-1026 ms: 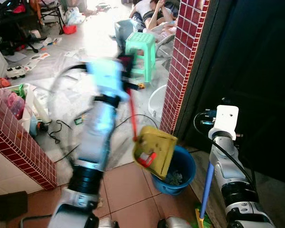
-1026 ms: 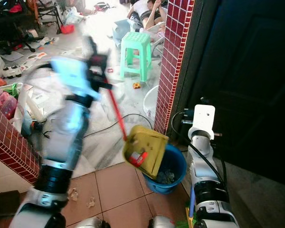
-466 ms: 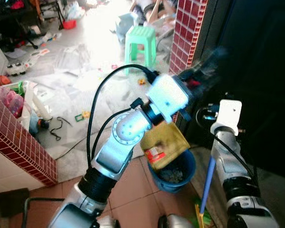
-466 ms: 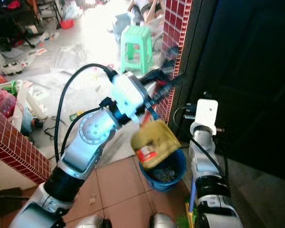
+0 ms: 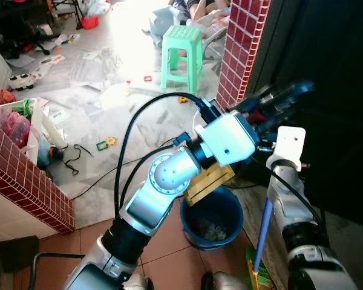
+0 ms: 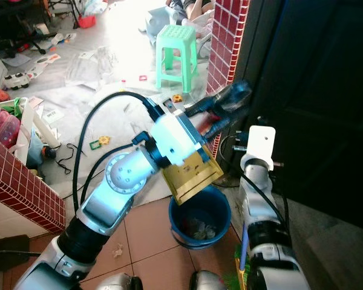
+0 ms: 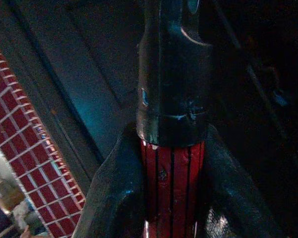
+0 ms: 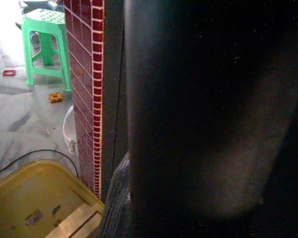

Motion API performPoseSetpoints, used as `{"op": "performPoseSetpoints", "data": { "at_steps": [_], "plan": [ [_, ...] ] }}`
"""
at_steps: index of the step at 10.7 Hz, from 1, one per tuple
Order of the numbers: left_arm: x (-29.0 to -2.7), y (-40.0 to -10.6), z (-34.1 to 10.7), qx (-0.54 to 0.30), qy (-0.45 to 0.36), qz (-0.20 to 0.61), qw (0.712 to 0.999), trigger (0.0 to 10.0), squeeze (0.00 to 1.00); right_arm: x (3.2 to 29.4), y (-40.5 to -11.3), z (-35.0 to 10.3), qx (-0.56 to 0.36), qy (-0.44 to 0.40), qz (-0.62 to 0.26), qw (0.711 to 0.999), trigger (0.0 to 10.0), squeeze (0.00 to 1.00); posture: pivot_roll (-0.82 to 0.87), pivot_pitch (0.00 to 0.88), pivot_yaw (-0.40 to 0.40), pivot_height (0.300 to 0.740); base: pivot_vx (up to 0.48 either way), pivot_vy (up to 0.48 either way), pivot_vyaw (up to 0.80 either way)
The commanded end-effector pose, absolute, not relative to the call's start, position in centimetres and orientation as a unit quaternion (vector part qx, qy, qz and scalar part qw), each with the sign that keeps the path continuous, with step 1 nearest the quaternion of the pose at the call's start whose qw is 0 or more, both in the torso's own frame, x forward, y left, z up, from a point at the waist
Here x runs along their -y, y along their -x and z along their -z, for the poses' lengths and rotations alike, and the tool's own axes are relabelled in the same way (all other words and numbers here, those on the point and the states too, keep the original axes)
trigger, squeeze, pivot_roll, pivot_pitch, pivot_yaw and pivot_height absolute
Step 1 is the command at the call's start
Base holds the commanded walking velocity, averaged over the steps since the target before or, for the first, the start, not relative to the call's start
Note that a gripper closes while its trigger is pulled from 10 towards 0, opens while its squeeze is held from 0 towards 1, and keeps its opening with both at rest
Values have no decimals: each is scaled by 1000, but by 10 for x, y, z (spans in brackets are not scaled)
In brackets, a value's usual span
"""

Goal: Sweep floor

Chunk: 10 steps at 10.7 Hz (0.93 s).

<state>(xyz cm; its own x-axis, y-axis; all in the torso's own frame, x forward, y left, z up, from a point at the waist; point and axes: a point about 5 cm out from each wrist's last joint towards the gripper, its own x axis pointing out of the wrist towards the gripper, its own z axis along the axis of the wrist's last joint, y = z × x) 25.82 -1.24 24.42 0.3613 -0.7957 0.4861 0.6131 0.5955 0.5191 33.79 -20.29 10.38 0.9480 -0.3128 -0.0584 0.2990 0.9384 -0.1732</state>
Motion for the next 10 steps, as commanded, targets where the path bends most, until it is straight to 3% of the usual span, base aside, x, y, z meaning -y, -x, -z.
{"op": "performPoseSetpoints", "data": {
  "at_steps": [1,3,5,8,10],
  "plan": [
    [11,-253,-266,427,-148,412,791,10000,0,204,-343,-118,-8,96,156,983,10000,0,-27,46,15,740,0,0,0],
    [2,-266,-286,421,-91,366,825,10000,0,200,-346,-118,-8,95,150,984,10000,0,-26,64,11,740,0,0,0],
    [-25,-284,-325,435,-29,279,855,10000,0,197,-347,-117,-9,92,143,985,10000,0,-21,54,2,740,0,0,0],
    [-60,-297,-354,469,-52,193,860,10000,0,195,-349,-117,-8,91,136,987,10000,0,-21,45,-5,740,0,0,0],
    [-97,-315,-339,440,-122,129,880,10000,0,193,-349,-115,-10,88,126,988,10000,0,-23,41,-7,740,0,0,0]
  ]
}}
